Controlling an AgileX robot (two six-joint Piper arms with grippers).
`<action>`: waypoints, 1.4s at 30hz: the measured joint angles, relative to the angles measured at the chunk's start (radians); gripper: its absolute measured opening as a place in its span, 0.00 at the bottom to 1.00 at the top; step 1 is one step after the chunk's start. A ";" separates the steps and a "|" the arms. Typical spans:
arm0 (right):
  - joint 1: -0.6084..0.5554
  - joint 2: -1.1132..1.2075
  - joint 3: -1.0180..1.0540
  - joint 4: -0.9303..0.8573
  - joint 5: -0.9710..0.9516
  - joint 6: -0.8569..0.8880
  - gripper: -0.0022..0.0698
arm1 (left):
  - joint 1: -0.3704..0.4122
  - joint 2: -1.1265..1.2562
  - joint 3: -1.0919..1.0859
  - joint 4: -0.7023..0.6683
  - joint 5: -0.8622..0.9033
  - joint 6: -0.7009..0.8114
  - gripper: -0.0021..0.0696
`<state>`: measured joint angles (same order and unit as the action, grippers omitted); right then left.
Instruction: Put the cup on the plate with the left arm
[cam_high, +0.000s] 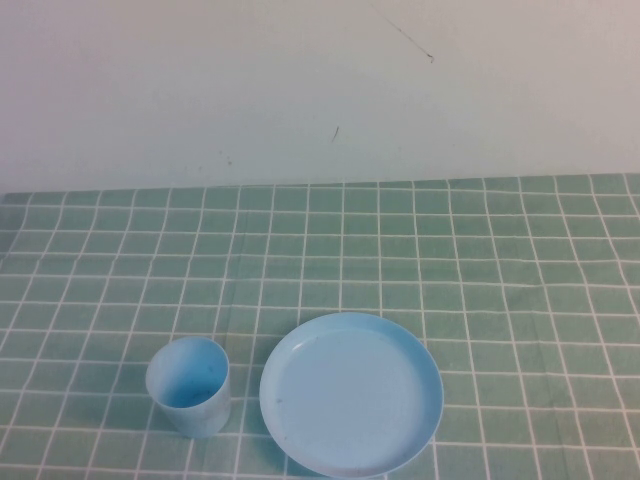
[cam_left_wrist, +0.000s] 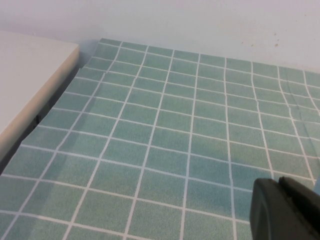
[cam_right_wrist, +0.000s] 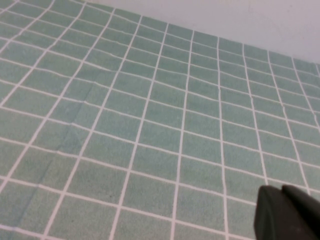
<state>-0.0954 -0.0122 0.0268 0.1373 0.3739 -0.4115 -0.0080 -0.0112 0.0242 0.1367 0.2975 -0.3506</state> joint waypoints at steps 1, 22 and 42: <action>0.000 0.000 0.000 0.000 0.000 0.000 0.03 | 0.000 0.000 0.000 0.000 0.000 0.000 0.03; 0.000 0.000 0.000 0.000 0.000 0.000 0.03 | 0.000 0.000 0.000 0.002 -0.002 0.002 0.03; 0.000 0.000 0.000 0.000 0.000 0.000 0.03 | 0.000 0.000 0.006 0.010 -0.369 -0.025 0.03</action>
<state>-0.0954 -0.0122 0.0268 0.1373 0.3739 -0.4115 -0.0080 -0.0112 0.0299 0.1469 -0.0718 -0.3752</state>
